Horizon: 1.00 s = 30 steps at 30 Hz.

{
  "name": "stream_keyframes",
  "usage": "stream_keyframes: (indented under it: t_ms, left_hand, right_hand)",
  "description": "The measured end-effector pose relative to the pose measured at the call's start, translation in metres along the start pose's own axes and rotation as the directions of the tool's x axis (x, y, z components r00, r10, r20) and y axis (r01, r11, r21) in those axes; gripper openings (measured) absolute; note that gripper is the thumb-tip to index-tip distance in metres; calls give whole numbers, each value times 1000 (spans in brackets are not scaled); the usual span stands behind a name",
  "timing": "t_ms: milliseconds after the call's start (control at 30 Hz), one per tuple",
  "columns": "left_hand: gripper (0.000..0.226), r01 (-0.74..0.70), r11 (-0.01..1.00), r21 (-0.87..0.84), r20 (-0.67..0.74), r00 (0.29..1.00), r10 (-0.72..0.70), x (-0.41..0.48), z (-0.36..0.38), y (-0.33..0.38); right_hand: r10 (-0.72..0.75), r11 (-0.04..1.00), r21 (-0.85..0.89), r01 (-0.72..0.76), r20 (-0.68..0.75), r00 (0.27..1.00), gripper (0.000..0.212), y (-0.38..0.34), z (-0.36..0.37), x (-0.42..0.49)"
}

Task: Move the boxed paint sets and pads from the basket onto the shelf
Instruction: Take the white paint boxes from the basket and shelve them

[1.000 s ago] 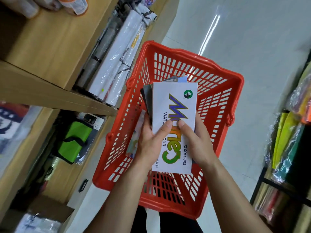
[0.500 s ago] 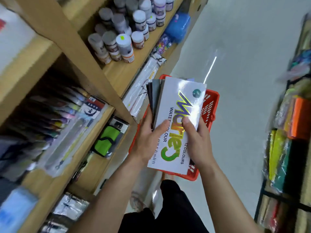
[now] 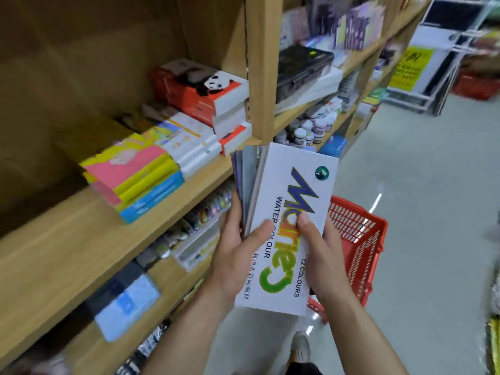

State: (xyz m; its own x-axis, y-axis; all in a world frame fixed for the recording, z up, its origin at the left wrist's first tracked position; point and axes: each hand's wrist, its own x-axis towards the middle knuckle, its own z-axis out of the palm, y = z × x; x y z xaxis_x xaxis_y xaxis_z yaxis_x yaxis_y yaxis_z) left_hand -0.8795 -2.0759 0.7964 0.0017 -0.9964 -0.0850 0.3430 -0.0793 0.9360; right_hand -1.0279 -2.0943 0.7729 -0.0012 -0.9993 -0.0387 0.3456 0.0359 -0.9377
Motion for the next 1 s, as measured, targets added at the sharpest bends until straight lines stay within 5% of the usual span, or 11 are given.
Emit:
stream_keyframes:
  t_ms: [333, 533, 733, 867, 1000]
  left_hand:
    - [60, -242, 969, 46, -360, 901, 242, -88, -87, 92]
    - [48, -288, 953, 91, -613, 738, 282, -126, -151, 120]
    - [19, -162, 986, 50, -770, 622, 141, -121, -221, 136]
    - [9, -98, 995, -20, -737, 674, 52, -119, -247, 139]
    - [25, -45, 995, -92, -708, 705, -34, -121, -255, 139]
  right_hand:
    - [13, 999, -32, 1, 437, 899, 44, -7, 150, -21]
    - [121, 988, -155, -25, 655, 746, 39, 14, 250, -29]
    - [316, 931, -352, -100, 636, 704, 37, 41, 327, -22]
    - [491, 811, -572, -122, 553, 673, 42, 41, 354, -7]
    - [552, 797, -581, -167, 587, 593, 24, 40, 351, 0]
